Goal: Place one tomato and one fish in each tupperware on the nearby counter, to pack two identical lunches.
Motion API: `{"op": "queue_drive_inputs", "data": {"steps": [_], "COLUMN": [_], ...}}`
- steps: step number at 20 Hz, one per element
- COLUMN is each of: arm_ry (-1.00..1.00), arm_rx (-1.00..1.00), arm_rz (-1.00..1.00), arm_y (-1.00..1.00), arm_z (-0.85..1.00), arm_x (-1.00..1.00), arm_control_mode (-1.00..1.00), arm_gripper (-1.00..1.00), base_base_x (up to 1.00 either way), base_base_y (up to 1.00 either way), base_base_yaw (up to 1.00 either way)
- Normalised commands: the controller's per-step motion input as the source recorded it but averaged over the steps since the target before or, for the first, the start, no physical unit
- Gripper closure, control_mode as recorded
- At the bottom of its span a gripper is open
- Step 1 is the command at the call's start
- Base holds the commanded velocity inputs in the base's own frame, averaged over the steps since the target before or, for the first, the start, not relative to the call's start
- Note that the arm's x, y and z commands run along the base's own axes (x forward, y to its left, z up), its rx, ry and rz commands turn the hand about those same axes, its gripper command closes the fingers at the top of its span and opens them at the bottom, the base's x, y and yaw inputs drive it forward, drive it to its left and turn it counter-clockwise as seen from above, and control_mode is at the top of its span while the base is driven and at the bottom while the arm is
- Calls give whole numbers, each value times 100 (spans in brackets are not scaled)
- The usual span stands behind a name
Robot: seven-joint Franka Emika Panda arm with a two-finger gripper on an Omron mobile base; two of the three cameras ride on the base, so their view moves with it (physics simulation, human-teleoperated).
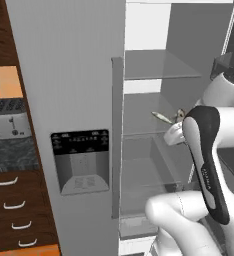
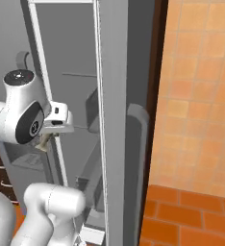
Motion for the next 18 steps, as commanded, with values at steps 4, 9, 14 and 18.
{"op": "queue_drive_inputs", "data": {"steps": [4,9,14,18], "arm_ry": [0,0,0,0], "arm_rx": [0,0,0,0], "arm_rz": [0,0,0,0], "arm_y": [0,0,0,0], "arm_z": [0,0,0,0], "arm_x": [0,0,0,0], "arm_control_mode": [100,100,100,100], "arm_gripper": [100,100,100,100], "base_base_x": [-30,0,0,0], "base_base_y": [100,100,100,100], "base_base_yaw": [2,0,0,0]}}
